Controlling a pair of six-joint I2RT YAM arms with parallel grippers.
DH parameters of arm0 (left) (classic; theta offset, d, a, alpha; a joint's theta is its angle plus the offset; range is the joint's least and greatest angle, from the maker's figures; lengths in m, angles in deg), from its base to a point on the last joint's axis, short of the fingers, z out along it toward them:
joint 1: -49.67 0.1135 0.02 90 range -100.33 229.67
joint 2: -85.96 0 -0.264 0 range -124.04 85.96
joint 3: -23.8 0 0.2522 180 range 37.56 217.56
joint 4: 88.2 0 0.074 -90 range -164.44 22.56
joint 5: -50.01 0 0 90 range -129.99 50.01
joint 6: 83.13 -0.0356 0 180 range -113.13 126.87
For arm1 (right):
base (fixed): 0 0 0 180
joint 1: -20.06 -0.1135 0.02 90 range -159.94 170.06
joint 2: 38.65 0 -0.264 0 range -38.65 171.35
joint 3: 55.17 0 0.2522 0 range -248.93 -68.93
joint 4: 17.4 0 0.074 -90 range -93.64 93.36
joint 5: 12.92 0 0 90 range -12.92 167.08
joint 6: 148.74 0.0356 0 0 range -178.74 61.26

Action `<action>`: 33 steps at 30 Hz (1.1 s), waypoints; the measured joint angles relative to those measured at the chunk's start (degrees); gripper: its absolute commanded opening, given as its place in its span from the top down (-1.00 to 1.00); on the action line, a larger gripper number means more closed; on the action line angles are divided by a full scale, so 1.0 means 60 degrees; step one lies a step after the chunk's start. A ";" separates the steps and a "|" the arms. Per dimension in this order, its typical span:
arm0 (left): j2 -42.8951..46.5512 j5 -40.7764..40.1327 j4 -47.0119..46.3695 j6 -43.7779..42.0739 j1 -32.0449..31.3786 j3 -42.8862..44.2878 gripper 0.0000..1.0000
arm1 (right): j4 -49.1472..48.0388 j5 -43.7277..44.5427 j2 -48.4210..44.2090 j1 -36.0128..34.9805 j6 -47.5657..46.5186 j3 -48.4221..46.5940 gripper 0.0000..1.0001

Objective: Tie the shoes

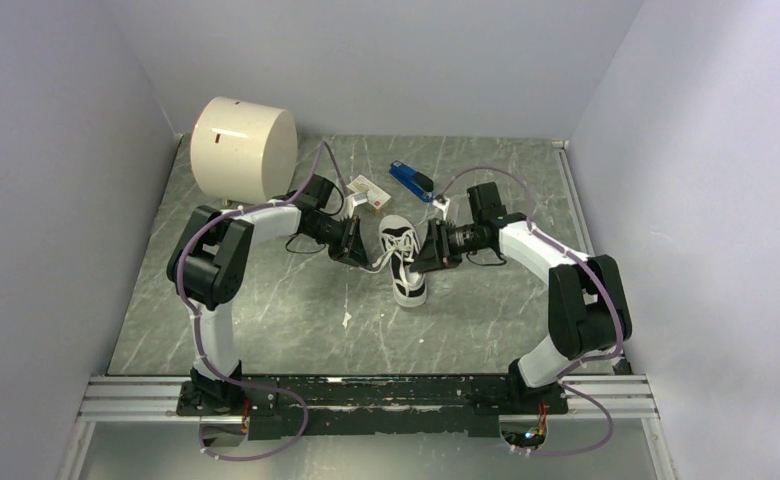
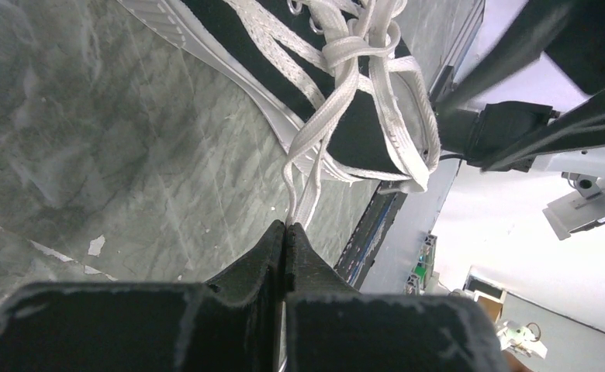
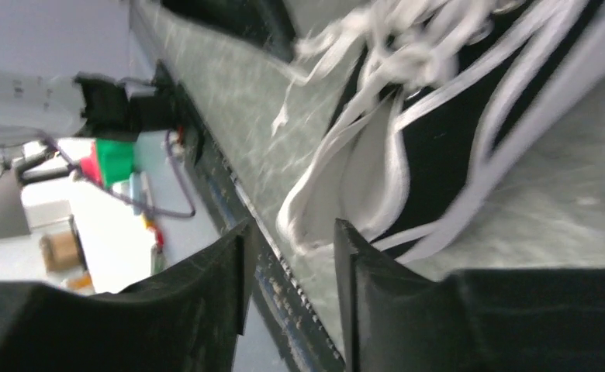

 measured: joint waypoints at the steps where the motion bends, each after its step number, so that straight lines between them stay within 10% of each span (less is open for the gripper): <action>1: -0.0004 0.0000 0.0000 0.0000 0.0000 0.0000 0.91 | -0.0280 0.0193 -0.0022 0.0084 0.0306 -0.0004 -0.04; 12: -0.0015 0.0018 0.0000 0.0000 0.0000 0.0004 0.91 | -0.3778 0.1876 0.1807 0.0255 0.3555 -0.0743 -0.07; 33: -0.0018 0.0062 0.0000 0.0011 0.0000 0.0160 0.90 | -0.3646 0.3483 0.2138 -0.0703 0.3679 -0.1490 0.42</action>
